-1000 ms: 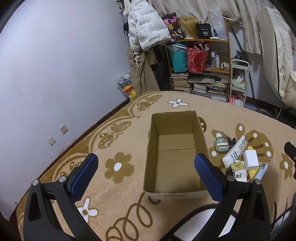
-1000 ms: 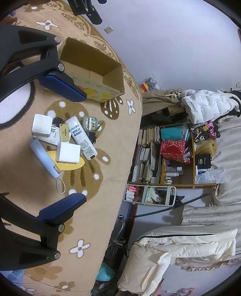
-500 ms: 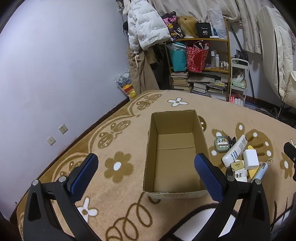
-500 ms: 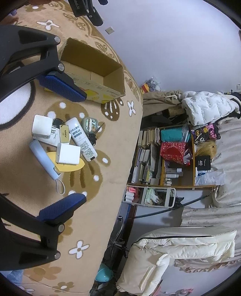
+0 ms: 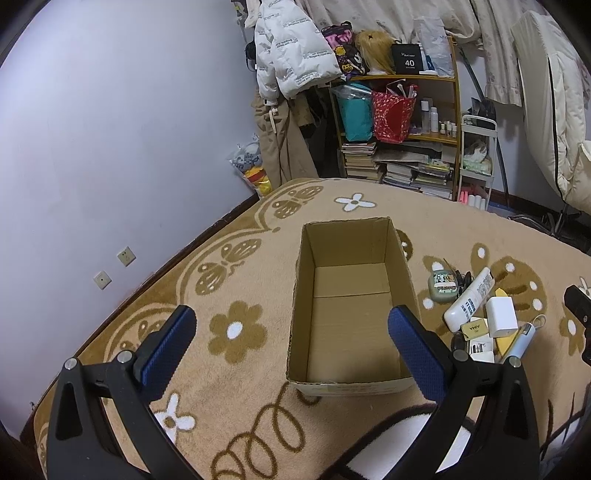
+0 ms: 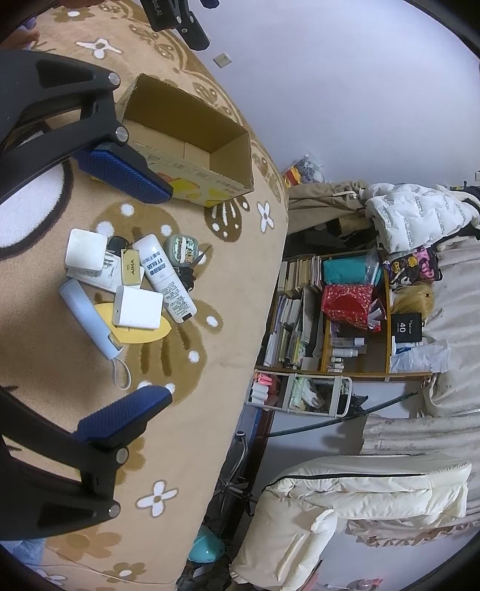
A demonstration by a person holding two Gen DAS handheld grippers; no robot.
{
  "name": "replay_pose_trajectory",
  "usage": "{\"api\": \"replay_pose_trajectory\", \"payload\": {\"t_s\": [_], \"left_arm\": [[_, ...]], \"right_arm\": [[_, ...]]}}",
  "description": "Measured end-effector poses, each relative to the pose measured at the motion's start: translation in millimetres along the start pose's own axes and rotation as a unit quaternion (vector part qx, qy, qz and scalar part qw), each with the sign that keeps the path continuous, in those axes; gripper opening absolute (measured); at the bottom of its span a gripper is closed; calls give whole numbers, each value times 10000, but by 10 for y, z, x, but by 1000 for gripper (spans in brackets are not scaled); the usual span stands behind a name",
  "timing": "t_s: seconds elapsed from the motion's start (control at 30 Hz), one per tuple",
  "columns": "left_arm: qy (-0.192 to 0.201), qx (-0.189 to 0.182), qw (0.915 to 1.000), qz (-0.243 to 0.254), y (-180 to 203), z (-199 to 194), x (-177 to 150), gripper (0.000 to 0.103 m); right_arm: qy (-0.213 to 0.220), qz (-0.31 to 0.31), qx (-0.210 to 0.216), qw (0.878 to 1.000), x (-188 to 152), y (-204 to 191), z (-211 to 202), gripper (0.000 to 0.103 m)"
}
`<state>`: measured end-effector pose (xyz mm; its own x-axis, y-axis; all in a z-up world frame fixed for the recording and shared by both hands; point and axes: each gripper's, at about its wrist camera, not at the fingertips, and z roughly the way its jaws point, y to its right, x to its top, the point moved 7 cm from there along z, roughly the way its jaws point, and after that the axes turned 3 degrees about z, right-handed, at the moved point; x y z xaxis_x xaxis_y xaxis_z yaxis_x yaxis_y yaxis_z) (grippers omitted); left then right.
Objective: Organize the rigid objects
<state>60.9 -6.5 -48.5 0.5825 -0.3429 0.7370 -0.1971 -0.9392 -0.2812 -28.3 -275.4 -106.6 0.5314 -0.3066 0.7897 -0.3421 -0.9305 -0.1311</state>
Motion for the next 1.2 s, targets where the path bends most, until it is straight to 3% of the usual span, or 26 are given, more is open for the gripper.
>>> {"api": "replay_pose_trajectory", "payload": {"t_s": [0.6,0.73,1.2], "left_arm": [[-26,-69,10000,-22,11,-2,8,103],[-133,-249,9995,-155,2,37,1,103],[-258,53,9996,-79,-29,349,99,103]], "right_arm": [[-26,-25,-38,10000,-25,-3,21,103],[-38,-23,-37,10000,-14,-4,25,103],[-166,159,-47,9997,-111,155,267,103]]}}
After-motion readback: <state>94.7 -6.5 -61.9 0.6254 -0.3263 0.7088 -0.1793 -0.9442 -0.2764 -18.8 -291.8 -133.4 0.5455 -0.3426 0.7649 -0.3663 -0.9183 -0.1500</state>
